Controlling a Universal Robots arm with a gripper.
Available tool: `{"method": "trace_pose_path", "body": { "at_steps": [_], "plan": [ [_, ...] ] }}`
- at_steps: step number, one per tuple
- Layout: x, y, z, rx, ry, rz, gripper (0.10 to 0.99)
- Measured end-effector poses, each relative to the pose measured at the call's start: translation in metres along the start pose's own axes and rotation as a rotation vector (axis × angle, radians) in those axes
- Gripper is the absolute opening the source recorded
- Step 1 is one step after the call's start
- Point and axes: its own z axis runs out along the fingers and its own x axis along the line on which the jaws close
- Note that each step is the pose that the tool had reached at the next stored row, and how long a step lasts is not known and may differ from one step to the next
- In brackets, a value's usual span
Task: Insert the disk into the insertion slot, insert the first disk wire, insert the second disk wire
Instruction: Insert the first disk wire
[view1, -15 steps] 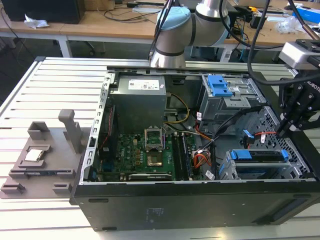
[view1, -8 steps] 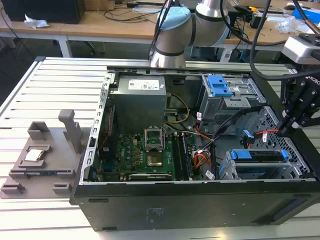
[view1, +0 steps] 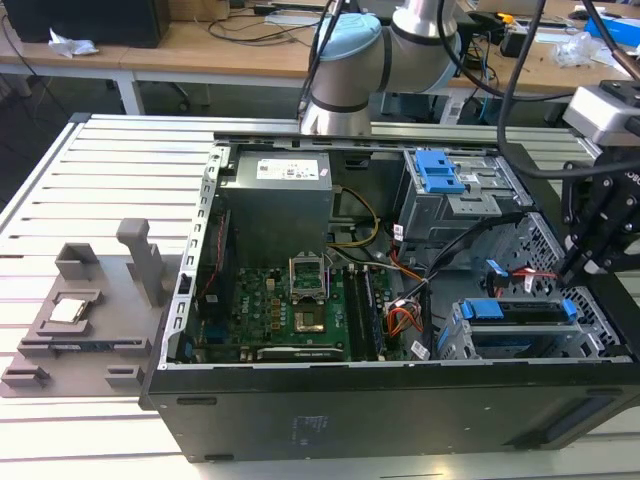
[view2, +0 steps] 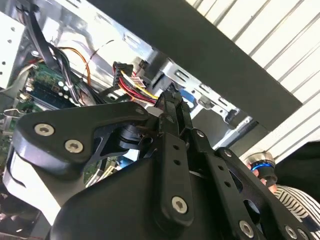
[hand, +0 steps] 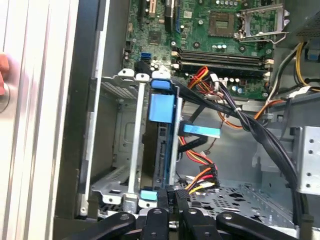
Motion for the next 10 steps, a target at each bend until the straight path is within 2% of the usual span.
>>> {"method": "trace_pose_path", "body": {
  "at_steps": [7, 10],
  "plan": [
    [0.0161, 0.0079, 0.0035, 0.000, 0.0000, 0.000, 0.173],
    [0.0240, 0.0103, 0.0087, 0.000, -0.0002, 0.000, 0.173]
  ]
}}
